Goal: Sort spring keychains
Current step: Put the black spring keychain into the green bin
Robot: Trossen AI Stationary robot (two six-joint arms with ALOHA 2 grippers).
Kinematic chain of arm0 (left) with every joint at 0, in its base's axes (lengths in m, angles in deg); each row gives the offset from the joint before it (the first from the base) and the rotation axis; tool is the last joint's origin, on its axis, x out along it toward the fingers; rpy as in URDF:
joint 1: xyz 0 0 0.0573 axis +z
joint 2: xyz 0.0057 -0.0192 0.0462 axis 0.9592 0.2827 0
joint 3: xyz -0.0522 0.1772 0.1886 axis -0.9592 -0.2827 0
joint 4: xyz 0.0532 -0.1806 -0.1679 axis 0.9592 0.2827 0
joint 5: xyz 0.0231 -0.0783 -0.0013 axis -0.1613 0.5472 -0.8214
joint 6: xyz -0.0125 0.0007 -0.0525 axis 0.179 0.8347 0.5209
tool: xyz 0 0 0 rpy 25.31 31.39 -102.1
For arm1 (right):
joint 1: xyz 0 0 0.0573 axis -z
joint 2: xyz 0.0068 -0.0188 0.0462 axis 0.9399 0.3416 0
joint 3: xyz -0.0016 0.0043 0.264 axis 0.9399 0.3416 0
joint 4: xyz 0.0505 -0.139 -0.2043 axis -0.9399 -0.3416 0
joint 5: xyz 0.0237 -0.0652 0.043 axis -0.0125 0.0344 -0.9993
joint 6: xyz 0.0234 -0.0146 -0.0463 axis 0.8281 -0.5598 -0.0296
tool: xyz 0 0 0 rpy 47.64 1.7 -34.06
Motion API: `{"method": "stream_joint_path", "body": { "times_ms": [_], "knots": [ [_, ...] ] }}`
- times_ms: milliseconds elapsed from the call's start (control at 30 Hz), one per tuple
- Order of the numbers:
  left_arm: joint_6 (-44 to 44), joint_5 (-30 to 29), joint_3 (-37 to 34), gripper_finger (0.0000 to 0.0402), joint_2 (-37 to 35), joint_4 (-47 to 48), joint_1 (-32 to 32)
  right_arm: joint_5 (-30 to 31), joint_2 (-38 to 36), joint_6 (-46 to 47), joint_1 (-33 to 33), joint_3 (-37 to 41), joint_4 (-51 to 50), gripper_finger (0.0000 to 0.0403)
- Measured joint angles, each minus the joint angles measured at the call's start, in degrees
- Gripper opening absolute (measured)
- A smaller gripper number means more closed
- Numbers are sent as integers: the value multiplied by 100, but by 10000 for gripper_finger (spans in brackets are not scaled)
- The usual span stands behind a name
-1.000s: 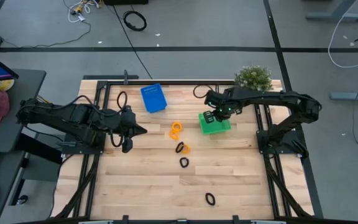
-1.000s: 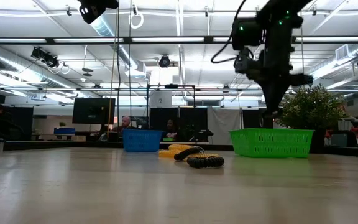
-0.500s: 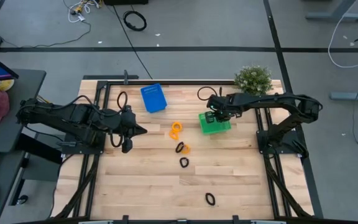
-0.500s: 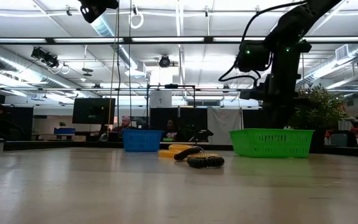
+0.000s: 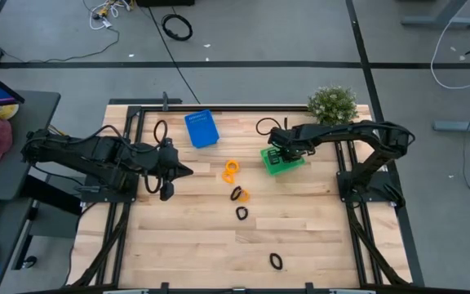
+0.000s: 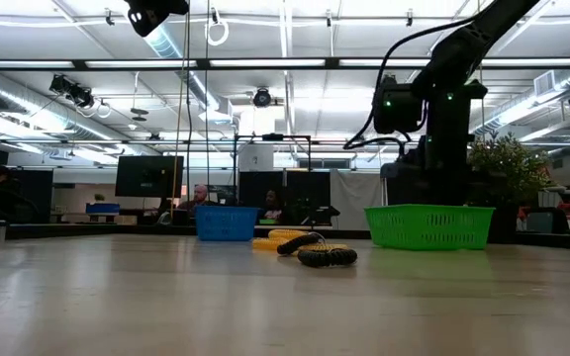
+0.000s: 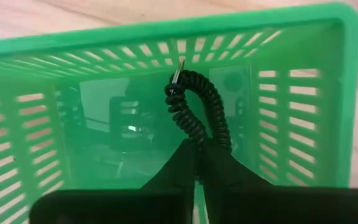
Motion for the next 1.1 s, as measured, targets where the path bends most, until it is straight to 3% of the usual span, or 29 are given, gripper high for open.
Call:
{"method": "stream_joint_path", "body": {
  "times_ms": [167,433,600,867,1100],
  "knots": [
    [2,0,0,5,0,2,0,-80,-28,-89,0,0,-9,65],
    [4,0,0,5,0,7,0,-409,-267,-238,-2,-36,-157,192],
    [-26,0,0,5,0,17,0,-481,-466,-559,7,-538,-736,251],
    [-232,-1,0,5,0,19,0,-566,-625,-1261,-10,-2565,-2682,269],
    [-238,0,0,5,0,17,0,-834,-625,-2098,-17,-3681,-3203,249]
  ]
}}
